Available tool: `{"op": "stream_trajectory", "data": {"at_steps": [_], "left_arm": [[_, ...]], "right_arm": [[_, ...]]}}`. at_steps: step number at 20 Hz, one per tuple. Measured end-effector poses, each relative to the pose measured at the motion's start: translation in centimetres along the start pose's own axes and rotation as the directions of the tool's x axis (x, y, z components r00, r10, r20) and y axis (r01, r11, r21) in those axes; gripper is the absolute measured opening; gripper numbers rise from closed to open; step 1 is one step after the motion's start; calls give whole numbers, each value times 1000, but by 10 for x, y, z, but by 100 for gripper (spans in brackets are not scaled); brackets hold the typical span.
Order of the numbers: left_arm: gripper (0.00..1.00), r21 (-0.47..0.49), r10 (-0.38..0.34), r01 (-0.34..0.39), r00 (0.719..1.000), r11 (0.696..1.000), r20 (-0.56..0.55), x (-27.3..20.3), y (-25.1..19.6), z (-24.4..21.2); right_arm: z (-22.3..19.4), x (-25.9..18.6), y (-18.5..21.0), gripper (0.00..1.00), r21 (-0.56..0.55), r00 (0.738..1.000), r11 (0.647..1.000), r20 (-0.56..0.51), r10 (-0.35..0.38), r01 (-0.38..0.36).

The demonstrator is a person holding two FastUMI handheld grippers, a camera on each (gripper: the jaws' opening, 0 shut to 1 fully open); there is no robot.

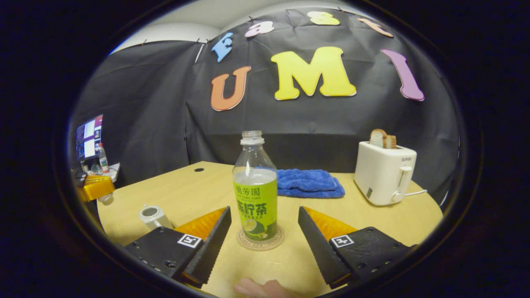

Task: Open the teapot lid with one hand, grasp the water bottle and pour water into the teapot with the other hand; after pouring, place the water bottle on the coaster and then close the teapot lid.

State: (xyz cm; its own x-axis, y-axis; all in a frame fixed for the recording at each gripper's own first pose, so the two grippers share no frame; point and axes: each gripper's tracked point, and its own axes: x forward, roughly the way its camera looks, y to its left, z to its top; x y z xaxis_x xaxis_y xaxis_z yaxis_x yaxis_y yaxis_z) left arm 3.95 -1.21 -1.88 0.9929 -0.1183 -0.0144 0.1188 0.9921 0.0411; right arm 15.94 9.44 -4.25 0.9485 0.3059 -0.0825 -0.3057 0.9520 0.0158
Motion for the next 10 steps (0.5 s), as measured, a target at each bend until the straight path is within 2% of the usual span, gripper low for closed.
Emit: {"op": "stream_trajectory", "data": {"at_steps": [10], "left_arm": [[6, -41, 8, -10, 999, 999, -45, 57, -9, -22]], "right_arm": [[2, -92, -27, 97, -34, 995, 997, 75, -65, 68]]}}
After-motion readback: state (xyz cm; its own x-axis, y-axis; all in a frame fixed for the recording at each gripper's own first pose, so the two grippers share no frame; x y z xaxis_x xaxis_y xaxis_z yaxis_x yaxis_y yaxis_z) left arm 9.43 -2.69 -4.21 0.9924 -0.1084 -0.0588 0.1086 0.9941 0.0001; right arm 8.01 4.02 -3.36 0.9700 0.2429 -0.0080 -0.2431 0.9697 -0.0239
